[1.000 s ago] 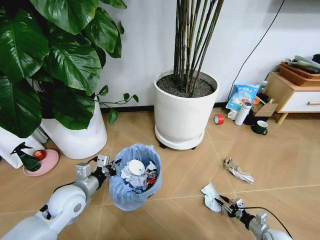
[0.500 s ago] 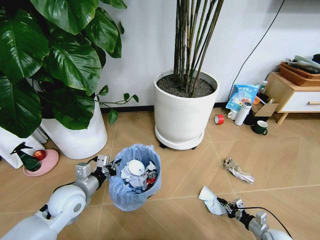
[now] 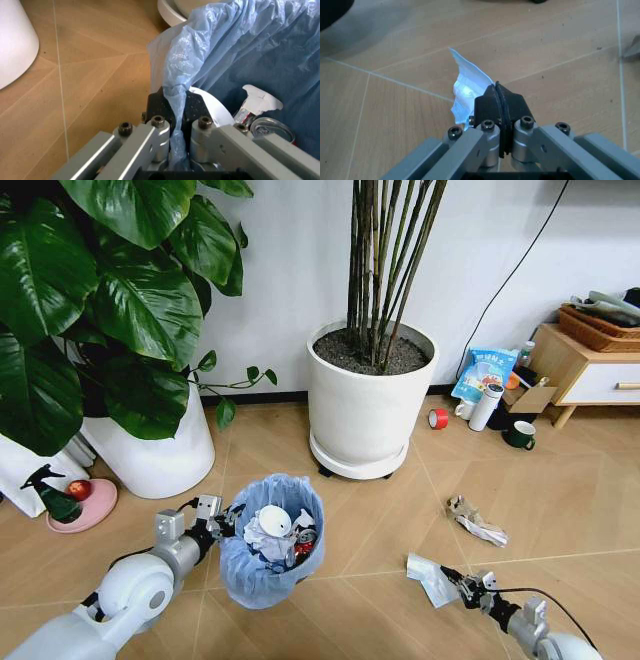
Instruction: Pick up the trash bin and place the garbage on the floor into it.
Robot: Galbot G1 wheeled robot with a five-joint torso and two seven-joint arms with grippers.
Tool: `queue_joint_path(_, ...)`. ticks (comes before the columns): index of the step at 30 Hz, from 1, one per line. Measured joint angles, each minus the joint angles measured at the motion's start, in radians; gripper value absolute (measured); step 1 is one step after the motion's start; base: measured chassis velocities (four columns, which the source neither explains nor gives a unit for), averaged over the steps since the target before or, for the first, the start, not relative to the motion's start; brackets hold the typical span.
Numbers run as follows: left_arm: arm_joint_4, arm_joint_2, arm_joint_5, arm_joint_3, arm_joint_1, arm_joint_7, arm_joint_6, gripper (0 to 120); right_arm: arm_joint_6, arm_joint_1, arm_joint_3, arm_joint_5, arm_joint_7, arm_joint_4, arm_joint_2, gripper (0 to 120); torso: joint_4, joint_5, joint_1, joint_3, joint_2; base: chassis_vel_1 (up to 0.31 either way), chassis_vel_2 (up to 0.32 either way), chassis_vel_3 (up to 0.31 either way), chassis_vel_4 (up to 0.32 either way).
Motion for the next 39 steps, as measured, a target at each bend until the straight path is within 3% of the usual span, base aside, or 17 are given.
queue_joint_path(19, 0.048, 0.013, -0.016, 0.099, -0.086, 0.015, 0.004, 0, 0.042, 0.021, 0.040, 0.054, -0.108, 0.055, -0.040, 0, 0.0000, 0.0002, 0.000, 0.000, 0.000, 0.000, 0.000, 0.000, 0.000)
queue_joint_path(23, 0.086, 0.006, -0.021, 0.189, -0.164, 0.027, 0.000, 0, 0.060, 0.030, 0.072, 0.122, -0.188, 0.166, -0.087, 0, 0.0003, -0.0003, 0.000, 0.000, 0.000, 0.000, 0.000, 0.000, 0.000)
queue_joint_path(29, 0.150, -0.049, -0.048, 0.333, -0.322, 0.030, -0.007, 0, 0.041, 0.041, 0.078, 0.363, -0.279, 0.370, -0.172, 0, -0.0004, 0.0000, 0.000, 0.000, 0.000, 0.000, 0.000, 0.000, 0.000)
queue_joint_path(32, 0.191, -0.083, -0.065, 0.432, -0.426, 0.036, -0.009, 0, 0.032, 0.088, 0.041, 0.479, -0.322, 0.453, -0.208, 0, -0.0003, -0.0003, 0.000, 0.000, 0.000, 0.000, 0.000, 0.000, 0.000)
queue_joint_path(39, 0.256, -0.172, -0.088, 0.554, -0.562, 0.034, -0.010, 0, 0.002, 0.156, -0.049, 0.556, -0.339, 0.559, -0.249, 0, -0.0001, 0.0001, 0.000, 0.000, 0.000, 0.000, 0.000, 0.000, 0.000)
